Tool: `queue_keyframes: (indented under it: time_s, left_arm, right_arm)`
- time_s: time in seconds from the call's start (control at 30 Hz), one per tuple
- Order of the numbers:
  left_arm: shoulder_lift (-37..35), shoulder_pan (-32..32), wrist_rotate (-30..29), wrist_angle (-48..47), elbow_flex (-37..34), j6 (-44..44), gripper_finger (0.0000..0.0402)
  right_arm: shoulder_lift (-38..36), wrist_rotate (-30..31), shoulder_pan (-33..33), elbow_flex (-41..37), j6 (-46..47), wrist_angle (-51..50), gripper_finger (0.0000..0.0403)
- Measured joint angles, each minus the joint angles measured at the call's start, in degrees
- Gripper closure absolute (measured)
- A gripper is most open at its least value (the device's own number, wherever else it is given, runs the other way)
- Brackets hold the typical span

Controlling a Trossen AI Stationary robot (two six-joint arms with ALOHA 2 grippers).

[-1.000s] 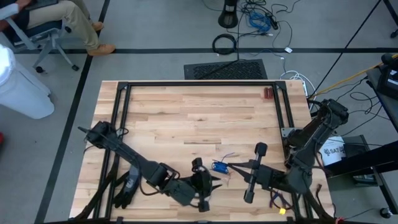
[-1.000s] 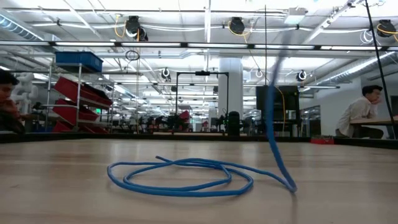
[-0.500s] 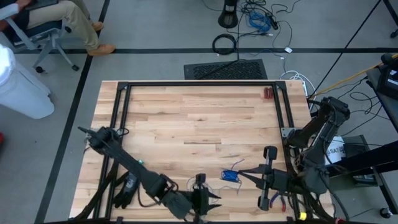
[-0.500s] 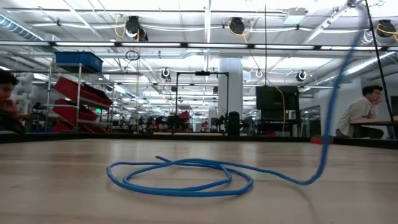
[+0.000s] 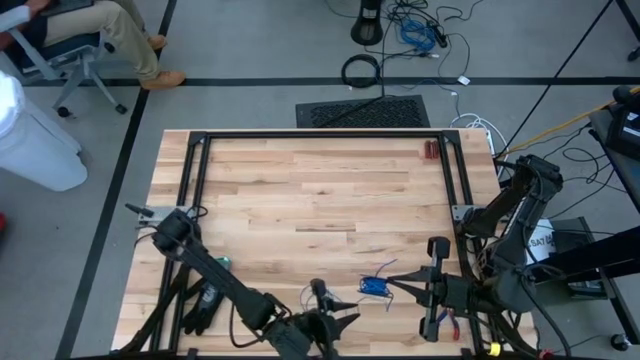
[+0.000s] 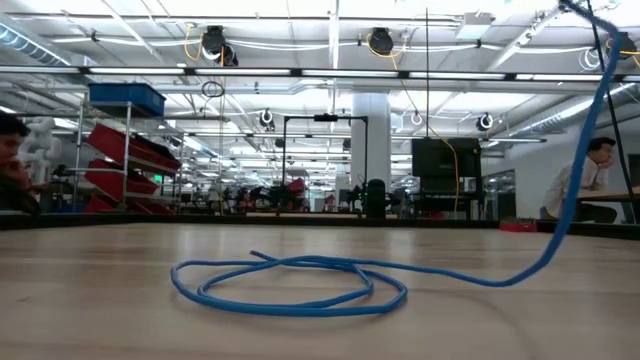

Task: Coil cords
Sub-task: Coil the blue wire onto the spool

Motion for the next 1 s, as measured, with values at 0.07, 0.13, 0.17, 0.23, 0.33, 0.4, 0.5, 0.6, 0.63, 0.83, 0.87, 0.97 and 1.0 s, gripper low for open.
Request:
queue_keyframes:
  time_s: [0.07, 0.13, 0.17, 0.23, 0.33, 0.4, 0.5, 0.6, 0.63, 0.83, 0.87, 0.97, 1.0]
  left_arm:
    - [0.51, 0.22, 0.27, -0.34, -0.01, 0.07, 0.029]
    - [0.9, 0.36, 1.05, -0.13, -0.02, -0.07, 0.0278]
    - [1.13, 0.45, 1.25, 0.01, -0.02, -0.11, 0.027]
    - [1.8, 0.75, 0.93, 0.02, -0.02, -0.17, 0.025]
    - [2.53, 1.28, -0.83, -0.6, -0.04, -1.39, 0.0224]
    - [2.49, 1.51, -2.45, -0.45, -0.04, -1.6, 0.0214]
    - [2.36, 1.59, -2.97, -0.4, -0.04, -1.58, 0.021]
    - [2.38, 1.44, -1.92, -0.48, -0.04, -1.58, 0.021]
    - [2.37, 1.41, -1.28, -0.46, -0.04, -1.58, 0.021]
    - [2.36, 1.6, -0.57, -0.64, -0.04, -1.62, 0.0213]
    - [2.38, 1.62, -0.55, -0.66, -0.04, -1.62, 0.0216]
    - [2.36, 1.71, -0.48, -1.28, -0.04, -1.68, 0.0231]
    - [2.36, 1.78, -0.21, -2.08, -0.04, -2.24, 0.0237]
  right_arm:
    - [0.0, -0.1, -0.04, 0.0, 0.0, 0.16, 0.0403]
    - [0.0, -0.15, -0.02, 0.0, 0.0, 0.19, 0.0403]
    - [0.0, -0.13, -0.02, 0.0, -0.02, 0.24, 0.0403]
    - [0.0, -0.16, -0.02, 0.0, -0.01, 0.26, 0.0403]
    - [0.0, -0.2, -0.02, -0.02, -0.02, 0.26, 0.0403]
    - [0.0, -0.24, -0.02, -0.02, -0.04, 0.24, 0.0403]
    - [0.0, -0.22, -0.02, -0.02, -0.21, 0.24, 0.0403]
    - [0.0, -0.24, -0.02, -0.02, -0.42, 0.23, 0.0403]
    - [0.0, -0.22, -0.02, -0.02, -0.42, 0.24, 0.0403]
    - [0.0, -0.22, -0.02, -0.02, -0.42, 0.22, 0.0403]
    - [0.0, -0.24, -0.02, -0.02, -0.42, 0.22, 0.0403]
    - [0.0, -0.23, -0.02, -0.02, -0.42, 0.21, 0.0403]
    - [0.0, -0.22, -0.04, -0.02, -0.42, 0.22, 0.0403]
